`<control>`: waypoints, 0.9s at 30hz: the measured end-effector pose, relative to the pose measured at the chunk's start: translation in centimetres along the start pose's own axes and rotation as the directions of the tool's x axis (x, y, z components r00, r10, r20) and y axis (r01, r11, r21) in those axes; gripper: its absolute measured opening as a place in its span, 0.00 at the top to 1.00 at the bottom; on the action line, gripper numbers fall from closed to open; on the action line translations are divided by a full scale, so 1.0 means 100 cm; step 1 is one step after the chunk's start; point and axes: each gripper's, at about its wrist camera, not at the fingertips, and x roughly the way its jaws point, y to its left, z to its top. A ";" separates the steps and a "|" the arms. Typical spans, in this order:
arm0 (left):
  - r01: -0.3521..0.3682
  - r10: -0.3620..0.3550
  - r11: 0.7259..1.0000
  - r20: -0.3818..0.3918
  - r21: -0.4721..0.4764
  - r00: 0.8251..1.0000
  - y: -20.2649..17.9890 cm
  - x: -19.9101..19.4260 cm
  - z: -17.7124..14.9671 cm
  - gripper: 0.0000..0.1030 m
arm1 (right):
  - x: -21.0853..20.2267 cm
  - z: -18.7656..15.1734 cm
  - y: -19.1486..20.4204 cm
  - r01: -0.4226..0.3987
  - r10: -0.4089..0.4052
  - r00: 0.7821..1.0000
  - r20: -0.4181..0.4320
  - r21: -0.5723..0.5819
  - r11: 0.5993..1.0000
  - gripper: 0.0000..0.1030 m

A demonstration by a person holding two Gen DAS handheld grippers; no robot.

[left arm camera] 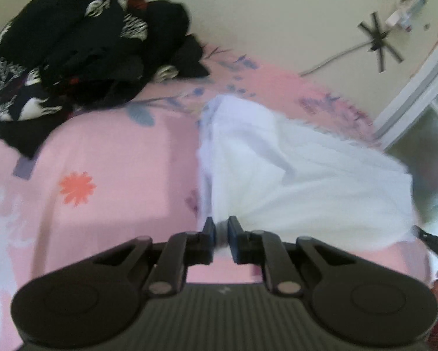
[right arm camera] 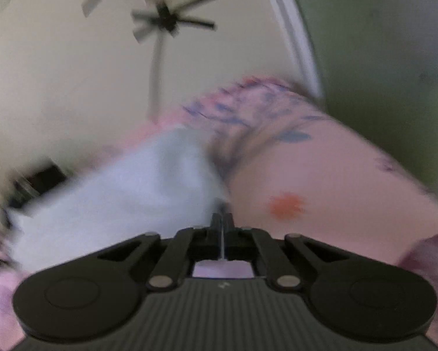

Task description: Fold small clothes

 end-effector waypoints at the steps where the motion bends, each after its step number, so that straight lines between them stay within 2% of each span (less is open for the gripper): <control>1: -0.022 0.022 1.000 0.003 -0.004 1.000 0.001 0.001 0.000 0.65 | 0.001 -0.002 0.001 0.024 -0.024 1.000 -0.004 -0.029 0.999 0.97; 2: -0.035 0.035 0.999 0.021 -0.007 0.999 0.003 -0.002 0.001 0.63 | -0.003 -0.001 0.000 0.021 -0.020 1.000 0.018 -0.022 1.000 0.69; 3: -0.033 0.033 0.999 0.045 -0.007 0.998 0.003 -0.008 0.002 0.63 | -0.014 0.001 -0.002 -0.006 0.006 0.998 0.065 0.004 1.000 0.64; 6: -0.006 0.004 1.000 0.151 0.013 0.989 -0.005 -0.031 0.009 0.63 | -0.034 0.014 0.010 -0.053 0.058 0.982 0.181 -0.033 0.998 0.64; 8: 0.023 -0.034 0.998 0.175 0.064 0.984 -0.021 -0.035 0.015 0.63 | -0.032 0.023 0.034 -0.092 0.111 0.974 0.197 -0.105 0.990 0.62; 11: 0.031 -0.060 0.984 0.163 0.173 0.985 -0.051 -0.021 0.023 0.65 | -0.011 0.028 0.080 -0.198 0.231 0.961 0.154 -0.205 0.959 0.58; 14: -0.002 -0.039 0.967 0.155 0.256 0.987 -0.074 0.008 0.029 0.65 | 0.023 0.023 0.132 -0.300 0.334 0.940 0.071 -0.296 0.907 0.56; 17: -0.032 -0.011 0.969 0.172 0.247 0.985 -0.078 0.035 0.042 0.65 | 0.060 0.023 0.164 -0.331 0.353 0.936 0.007 -0.334 0.883 0.58; 19: -0.011 -0.020 0.980 0.155 0.200 0.988 -0.074 0.049 0.049 0.65 | 0.082 0.025 0.167 -0.297 0.310 0.951 -0.015 -0.325 0.898 0.61; 20: -0.002 -0.023 0.984 0.138 0.180 0.990 -0.070 0.058 0.052 0.64 | 0.093 0.027 0.162 -0.260 0.266 0.964 -0.023 -0.313 0.914 0.76; 21: -0.002 -0.020 0.985 0.122 0.174 0.992 -0.066 0.067 0.053 0.64 | 0.101 0.029 0.150 -0.211 0.214 0.977 -0.025 -0.290 0.933 0.85; 22: 0.000 -0.025 0.983 0.133 0.186 0.991 -0.063 0.073 0.050 0.64 | 0.106 0.031 0.135 -0.178 0.179 0.984 -0.020 -0.255 0.950 1.00; 23: -0.006 -0.029 0.977 0.163 0.211 0.986 -0.062 0.075 0.046 0.64 | 0.109 0.033 0.115 -0.171 0.171 0.985 -0.016 -0.186 0.968 1.00; 25: -0.037 -0.014 0.968 0.202 0.248 0.979 -0.066 0.075 0.037 0.63 | 0.107 0.035 0.083 -0.210 0.210 0.978 -0.011 -0.016 0.978 1.00; 27: -0.093 0.022 0.954 0.243 0.285 0.970 -0.076 0.077 0.029 0.63 | 0.102 0.032 0.067 -0.218 0.218 0.976 0.007 0.057 0.974 1.00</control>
